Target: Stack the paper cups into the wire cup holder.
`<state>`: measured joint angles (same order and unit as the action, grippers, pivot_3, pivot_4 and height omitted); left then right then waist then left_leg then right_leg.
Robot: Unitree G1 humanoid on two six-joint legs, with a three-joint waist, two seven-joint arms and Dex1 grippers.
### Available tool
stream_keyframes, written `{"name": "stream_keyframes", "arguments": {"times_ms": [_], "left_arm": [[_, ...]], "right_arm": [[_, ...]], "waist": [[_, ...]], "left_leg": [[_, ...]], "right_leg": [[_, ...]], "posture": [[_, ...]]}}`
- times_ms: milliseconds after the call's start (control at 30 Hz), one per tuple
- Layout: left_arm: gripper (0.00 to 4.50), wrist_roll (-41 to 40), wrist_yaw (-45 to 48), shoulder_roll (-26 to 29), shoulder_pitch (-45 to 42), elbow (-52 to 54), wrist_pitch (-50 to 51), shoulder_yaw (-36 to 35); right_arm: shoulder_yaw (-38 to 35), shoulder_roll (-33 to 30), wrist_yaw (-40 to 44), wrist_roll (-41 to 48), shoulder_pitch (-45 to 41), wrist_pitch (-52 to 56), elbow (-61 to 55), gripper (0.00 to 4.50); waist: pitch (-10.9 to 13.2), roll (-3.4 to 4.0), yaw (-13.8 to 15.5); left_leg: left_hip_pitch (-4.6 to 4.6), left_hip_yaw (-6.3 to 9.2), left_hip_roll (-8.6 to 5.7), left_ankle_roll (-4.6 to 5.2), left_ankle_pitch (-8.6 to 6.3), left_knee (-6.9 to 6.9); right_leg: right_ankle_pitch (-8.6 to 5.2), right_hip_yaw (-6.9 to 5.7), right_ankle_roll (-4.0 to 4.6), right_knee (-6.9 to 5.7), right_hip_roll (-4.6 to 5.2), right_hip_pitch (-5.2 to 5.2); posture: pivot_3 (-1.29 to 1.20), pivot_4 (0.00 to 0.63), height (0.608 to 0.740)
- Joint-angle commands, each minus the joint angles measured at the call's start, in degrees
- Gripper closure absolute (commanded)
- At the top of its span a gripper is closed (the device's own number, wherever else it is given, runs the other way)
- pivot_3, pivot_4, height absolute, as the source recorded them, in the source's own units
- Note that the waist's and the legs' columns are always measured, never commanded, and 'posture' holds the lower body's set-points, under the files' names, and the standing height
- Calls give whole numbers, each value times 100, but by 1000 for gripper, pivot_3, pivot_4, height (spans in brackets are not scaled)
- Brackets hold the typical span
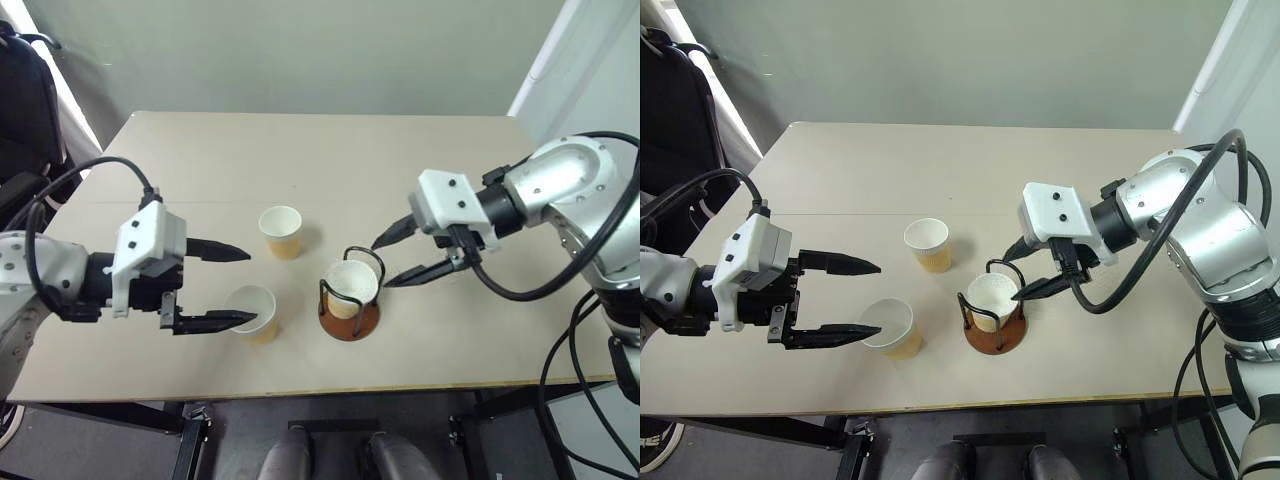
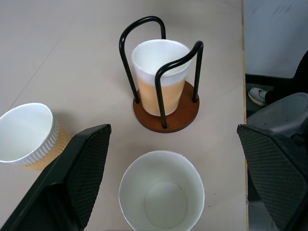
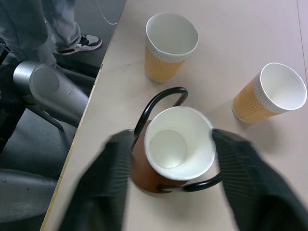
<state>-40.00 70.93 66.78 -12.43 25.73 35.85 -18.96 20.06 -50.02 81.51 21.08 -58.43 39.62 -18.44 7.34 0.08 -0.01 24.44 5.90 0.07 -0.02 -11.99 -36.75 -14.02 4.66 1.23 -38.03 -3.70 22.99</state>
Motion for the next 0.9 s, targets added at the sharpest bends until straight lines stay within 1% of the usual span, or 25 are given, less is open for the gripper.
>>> {"name": "stream_keyframes", "arguments": {"times_ms": [33,67,133,167,233,267,400,567,667,767,900], "left_arm": [[0,400,152,240,-106,-34,-342,276],[0,578,226,302,-101,-63,-487,433],[0,828,369,376,-131,-116,-735,721],[0,930,430,383,-163,-150,-837,859],[0,1160,551,396,-200,-231,-1069,1102],[0,1244,601,401,-211,-269,-1156,1181],[0,1398,880,468,-304,-409,-1304,1413],[0,1756,1070,416,-308,-551,-1567,1845],[559,1962,1112,314,-365,-649,-1697,2126],[1606,2413,997,111,-600,-960,-1907,2512],[3094,2555,1079,-91,-798,-1165,-2056,2694]], "right_arm": [[-331,-134,-88,38,125,38,46,267],[-581,-162,-136,180,251,80,131,40],[-1256,-211,-242,533,630,113,339,40],[-1648,-301,-152,747,947,29,406,40],[-2173,-727,144,999,1632,58,369,40],[-2329,-893,222,1078,1879,73,323,40],[-2951,-1232,-167,1176,2477,233,188,40],[-3354,-1391,-447,1475,2800,435,-188,40],[-3445,-1464,-588,1623,2885,540,-375,0],[-3521,-1571,-704,1704,2973,583,-492,0],[-3833,-1608,-803,1973,3110,703,-536,0]], "waist": [[-1,-1,3],[-1,-1,9],[0,0,35],[0,0,46],[-1,-2,93],[0,-1,106],[0,-1,44],[1,4,-1],[1,4,5],[1,4,17],[1,4,34]], "left_leg": [[0,0,0,0,0,0],[-1,0,0,0,0,0],[1,1,-1,0,0,-2],[3,0,-2,0,-1,-6],[14,1,-3,0,-2,-10],[16,1,-4,0,-4,-11],[14,-1,-1,-10,-16,-9],[-4,-1,1,-15,-12,12],[-5,0,3,-14,-10,11],[-1,0,1,-13,-11,4],[6,1,1,-11,-11,0]], "right_leg": [[0,0,0,0,0,0],[0,0,0,1,0,-1],[0,0,0,3,1,-3],[0,0,0,4,3,-3],[0,0,0,6,4,2],[0,0,0,8,4,1],[-4,1,6,4,1,7],[-4,2,5,2,-2,-1],[-6,2,2,3,-3,-4],[-7,3,-2,4,-1,-4],[-7,3,-3,5,-1,-1]], "posture": [[0,150,740],[0,150,740],[0,150,740],[0,150,740],[0,150,740],[0,150,740],[0,150,740],[0,150,740],[0,150,740],[0,150,740],[0,150,740]]}}
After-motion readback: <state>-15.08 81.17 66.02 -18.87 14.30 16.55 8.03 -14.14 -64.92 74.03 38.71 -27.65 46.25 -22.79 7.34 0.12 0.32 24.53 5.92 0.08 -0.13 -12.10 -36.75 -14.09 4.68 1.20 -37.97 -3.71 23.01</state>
